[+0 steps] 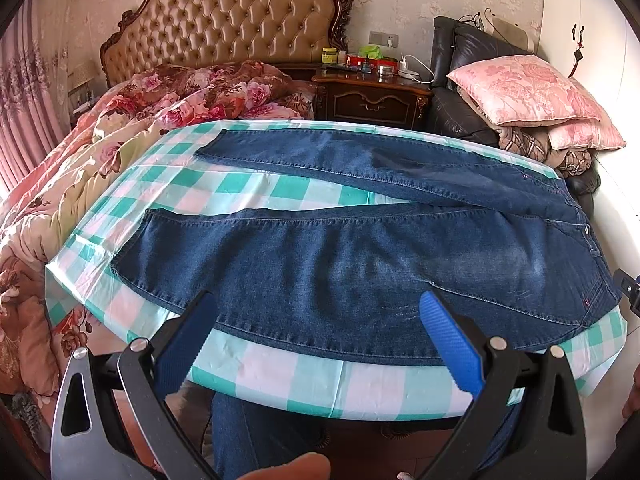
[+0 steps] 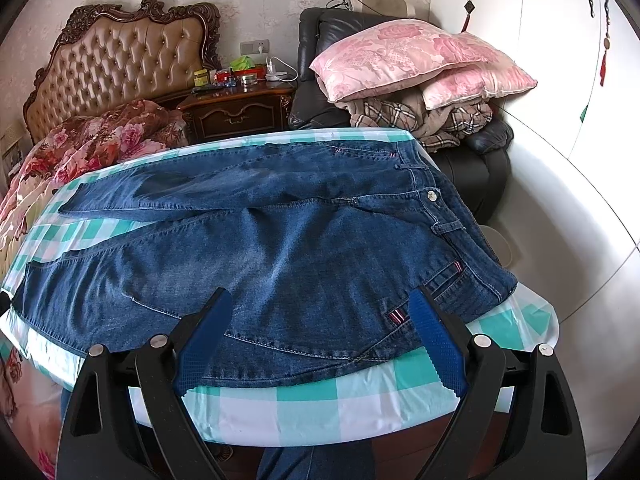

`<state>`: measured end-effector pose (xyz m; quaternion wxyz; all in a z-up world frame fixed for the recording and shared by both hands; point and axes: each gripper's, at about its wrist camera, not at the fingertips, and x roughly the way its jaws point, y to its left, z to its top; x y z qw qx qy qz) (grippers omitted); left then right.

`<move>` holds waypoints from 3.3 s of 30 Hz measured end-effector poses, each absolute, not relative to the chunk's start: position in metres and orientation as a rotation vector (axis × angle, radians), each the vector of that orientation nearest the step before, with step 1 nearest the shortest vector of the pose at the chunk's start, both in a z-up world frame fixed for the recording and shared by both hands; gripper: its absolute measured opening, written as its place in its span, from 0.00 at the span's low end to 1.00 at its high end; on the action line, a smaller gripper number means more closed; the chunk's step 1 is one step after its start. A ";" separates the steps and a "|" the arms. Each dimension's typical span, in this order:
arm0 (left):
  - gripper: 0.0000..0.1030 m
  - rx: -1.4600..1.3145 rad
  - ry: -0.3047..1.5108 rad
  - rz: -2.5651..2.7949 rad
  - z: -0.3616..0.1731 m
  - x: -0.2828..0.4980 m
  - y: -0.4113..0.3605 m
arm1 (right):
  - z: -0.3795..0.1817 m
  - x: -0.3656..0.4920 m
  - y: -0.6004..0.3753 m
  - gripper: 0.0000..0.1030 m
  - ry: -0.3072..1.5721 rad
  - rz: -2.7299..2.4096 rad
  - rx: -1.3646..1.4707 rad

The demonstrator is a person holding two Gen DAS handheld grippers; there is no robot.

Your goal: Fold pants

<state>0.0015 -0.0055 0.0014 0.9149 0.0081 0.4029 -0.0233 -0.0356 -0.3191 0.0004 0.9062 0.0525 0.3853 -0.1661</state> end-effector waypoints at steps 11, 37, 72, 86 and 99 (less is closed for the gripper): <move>0.99 0.017 0.828 -0.050 0.002 0.002 -0.006 | 0.000 -0.035 -0.319 0.84 0.797 -0.344 0.109; 0.99 0.017 0.826 -0.051 0.002 0.002 -0.005 | 0.000 -0.035 -0.319 0.84 0.798 -0.343 0.108; 0.99 -0.100 0.912 -0.113 -0.020 0.037 0.018 | -0.017 0.188 -0.567 0.85 1.030 -0.376 0.312; 0.99 -0.093 0.984 0.083 -0.038 0.065 0.062 | -0.112 0.323 -0.673 0.52 1.218 -0.438 0.446; 0.99 -0.124 0.946 0.015 -0.028 0.081 0.042 | 0.025 0.225 -0.584 0.13 0.837 -0.164 0.216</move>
